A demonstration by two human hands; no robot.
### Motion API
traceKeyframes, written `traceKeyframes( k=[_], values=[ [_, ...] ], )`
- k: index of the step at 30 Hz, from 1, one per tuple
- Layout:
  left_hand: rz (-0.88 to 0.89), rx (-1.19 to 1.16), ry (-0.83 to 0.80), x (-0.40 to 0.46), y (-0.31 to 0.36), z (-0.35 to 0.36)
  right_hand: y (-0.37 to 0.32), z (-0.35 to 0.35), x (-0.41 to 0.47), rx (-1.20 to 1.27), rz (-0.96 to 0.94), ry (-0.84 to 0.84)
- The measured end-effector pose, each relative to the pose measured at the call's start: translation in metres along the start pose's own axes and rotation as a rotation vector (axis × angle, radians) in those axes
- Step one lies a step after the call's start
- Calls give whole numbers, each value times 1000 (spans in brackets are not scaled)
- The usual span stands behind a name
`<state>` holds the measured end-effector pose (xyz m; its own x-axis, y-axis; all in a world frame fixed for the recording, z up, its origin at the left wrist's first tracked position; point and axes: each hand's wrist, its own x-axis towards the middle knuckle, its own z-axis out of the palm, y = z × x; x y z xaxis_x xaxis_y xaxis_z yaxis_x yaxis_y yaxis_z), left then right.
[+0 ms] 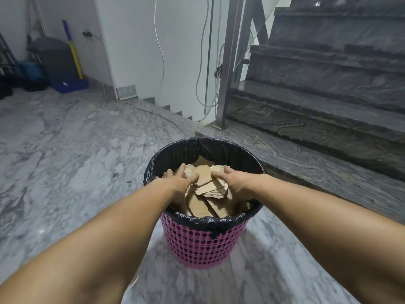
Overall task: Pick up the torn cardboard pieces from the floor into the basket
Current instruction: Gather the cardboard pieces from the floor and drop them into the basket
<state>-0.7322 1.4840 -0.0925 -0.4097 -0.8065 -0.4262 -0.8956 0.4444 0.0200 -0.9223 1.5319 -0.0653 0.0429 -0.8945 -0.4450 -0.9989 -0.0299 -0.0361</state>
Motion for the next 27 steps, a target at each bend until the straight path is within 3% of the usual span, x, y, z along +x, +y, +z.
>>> traceKeyframes(
  k=[6, 9, 15, 23, 27],
  values=[
    [-75, -112, -122, 31, 1, 13, 11, 12, 31, 87, -13, -150],
    [-91, -47, -162, 47, 7, 22, 15, 24, 52, 189, 17, -174],
    [-133, 11, -188, 43, 19, 24, 12, 37, 65, 71, 10, -246],
    [-208, 109, -198, 10, 28, -22, 41, -23, 24, 26, -173, -78],
    [-241, 129, -98, -5, 20, -63, 62, -54, 6, 85, -111, 169]
  ],
)
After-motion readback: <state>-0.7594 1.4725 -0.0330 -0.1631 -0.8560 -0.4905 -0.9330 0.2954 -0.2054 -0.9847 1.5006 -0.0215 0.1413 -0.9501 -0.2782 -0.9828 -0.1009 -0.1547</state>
